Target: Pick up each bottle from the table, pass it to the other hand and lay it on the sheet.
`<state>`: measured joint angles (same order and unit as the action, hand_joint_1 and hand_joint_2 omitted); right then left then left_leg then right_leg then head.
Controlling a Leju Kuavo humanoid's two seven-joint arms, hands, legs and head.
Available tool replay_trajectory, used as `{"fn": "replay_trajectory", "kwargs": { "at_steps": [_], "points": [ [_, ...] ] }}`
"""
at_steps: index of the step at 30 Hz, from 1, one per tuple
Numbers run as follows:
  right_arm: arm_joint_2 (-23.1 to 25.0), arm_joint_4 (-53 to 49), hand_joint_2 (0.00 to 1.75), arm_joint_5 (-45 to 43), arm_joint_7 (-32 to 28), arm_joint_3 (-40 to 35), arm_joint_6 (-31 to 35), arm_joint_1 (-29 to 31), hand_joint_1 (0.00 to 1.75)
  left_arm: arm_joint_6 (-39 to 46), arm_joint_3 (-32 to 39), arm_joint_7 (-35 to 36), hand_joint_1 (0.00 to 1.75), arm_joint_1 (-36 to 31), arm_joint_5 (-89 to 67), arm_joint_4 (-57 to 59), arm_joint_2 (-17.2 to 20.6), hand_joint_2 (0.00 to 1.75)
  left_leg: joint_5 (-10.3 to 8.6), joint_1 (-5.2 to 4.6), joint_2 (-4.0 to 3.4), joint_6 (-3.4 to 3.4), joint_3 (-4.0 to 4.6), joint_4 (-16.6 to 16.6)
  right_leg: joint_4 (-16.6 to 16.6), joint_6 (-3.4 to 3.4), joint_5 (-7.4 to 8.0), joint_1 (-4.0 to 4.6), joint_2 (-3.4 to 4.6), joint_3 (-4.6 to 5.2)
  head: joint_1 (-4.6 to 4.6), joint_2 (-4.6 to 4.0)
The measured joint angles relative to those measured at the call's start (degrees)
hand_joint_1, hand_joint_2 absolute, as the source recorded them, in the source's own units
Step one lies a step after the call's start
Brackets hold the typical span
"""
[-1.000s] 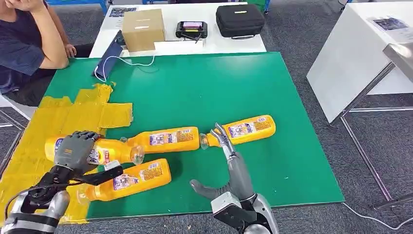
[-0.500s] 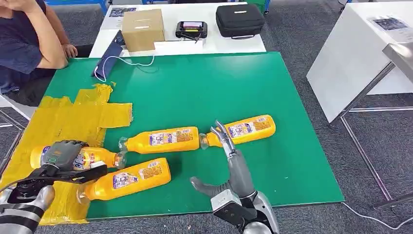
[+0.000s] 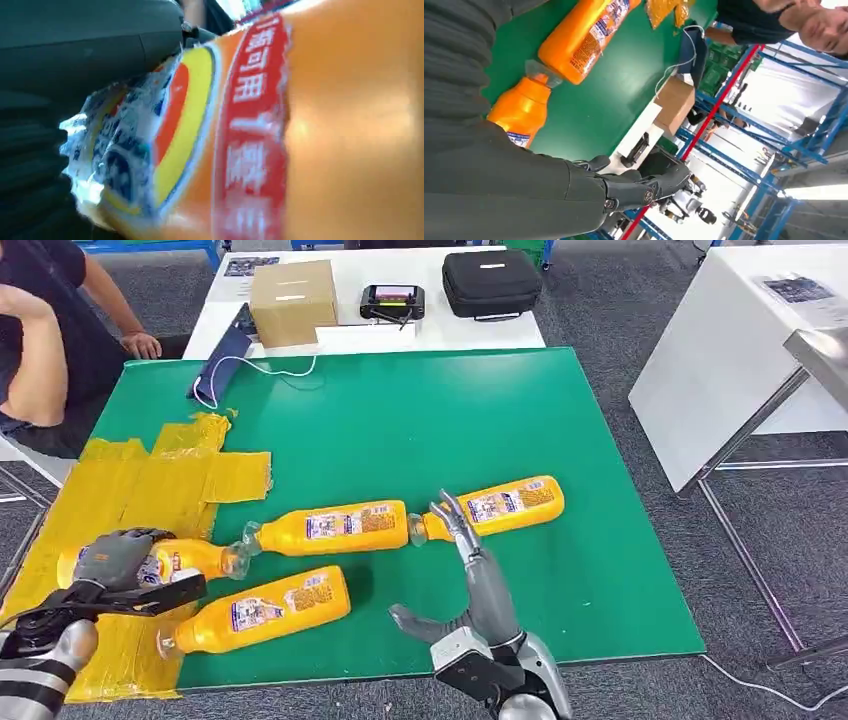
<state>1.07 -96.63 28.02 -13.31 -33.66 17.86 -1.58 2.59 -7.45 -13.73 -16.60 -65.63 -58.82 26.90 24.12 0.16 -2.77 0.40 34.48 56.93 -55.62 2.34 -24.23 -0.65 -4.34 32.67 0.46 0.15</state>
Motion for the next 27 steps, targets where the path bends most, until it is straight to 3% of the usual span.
{"fn": "replay_trajectory", "kwargs": {
  "at_steps": [3,7,14,23,27],
  "points": [
    [-0.4,0.7,1.75,-0.1,-0.4,-0.2,0.0,0.0,0.0,-1.6,0.3,-5.2,0.0,2.2,6.7,-0.9,2.1,0.0,0.01,-0.01,-0.05,0.0,-0.02,0.0,0.0,-0.01,-0.01,-0.02,0.05,0.07,0.02,0.0],
    [-0.5,1.8,1.75,0.8,-0.5,-0.9,-0.9,0.3,0.0,-2.6,2.1,-7.8,0.0,6.1,13.8,-4.4,2.2,0.0,0.01,-0.04,0.01,0.0,0.04,0.0,0.0,-0.02,-0.03,-0.06,0.0,0.08,0.0,0.0],
    [-0.5,3.0,1.75,2.0,-0.4,-1.9,-1.2,0.7,0.0,-4.3,4.3,-8.5,0.0,10.9,17.7,-10.8,2.7,0.0,0.01,-0.02,0.01,-0.01,0.04,0.0,0.0,-0.03,-0.03,-0.04,0.01,0.13,0.02,0.0],
    [-0.6,3.2,1.75,2.5,0.1,-2.1,-1.9,0.6,0.0,-4.2,6.4,-9.3,0.0,12.7,21.8,-15.4,1.5,0.0,0.01,-0.02,0.01,-0.01,0.07,0.0,0.0,-0.03,-0.02,-0.04,0.01,0.14,0.0,0.0],
    [-0.7,3.2,1.75,3.3,0.1,-2.1,-2.1,0.2,0.0,-5.4,9.6,-11.3,0.0,13.8,29.5,-17.7,-1.5,0.0,0.02,-0.04,0.01,0.0,0.08,0.0,0.0,-0.02,-0.03,-0.05,0.01,0.15,0.0,0.0]
  ]
}}
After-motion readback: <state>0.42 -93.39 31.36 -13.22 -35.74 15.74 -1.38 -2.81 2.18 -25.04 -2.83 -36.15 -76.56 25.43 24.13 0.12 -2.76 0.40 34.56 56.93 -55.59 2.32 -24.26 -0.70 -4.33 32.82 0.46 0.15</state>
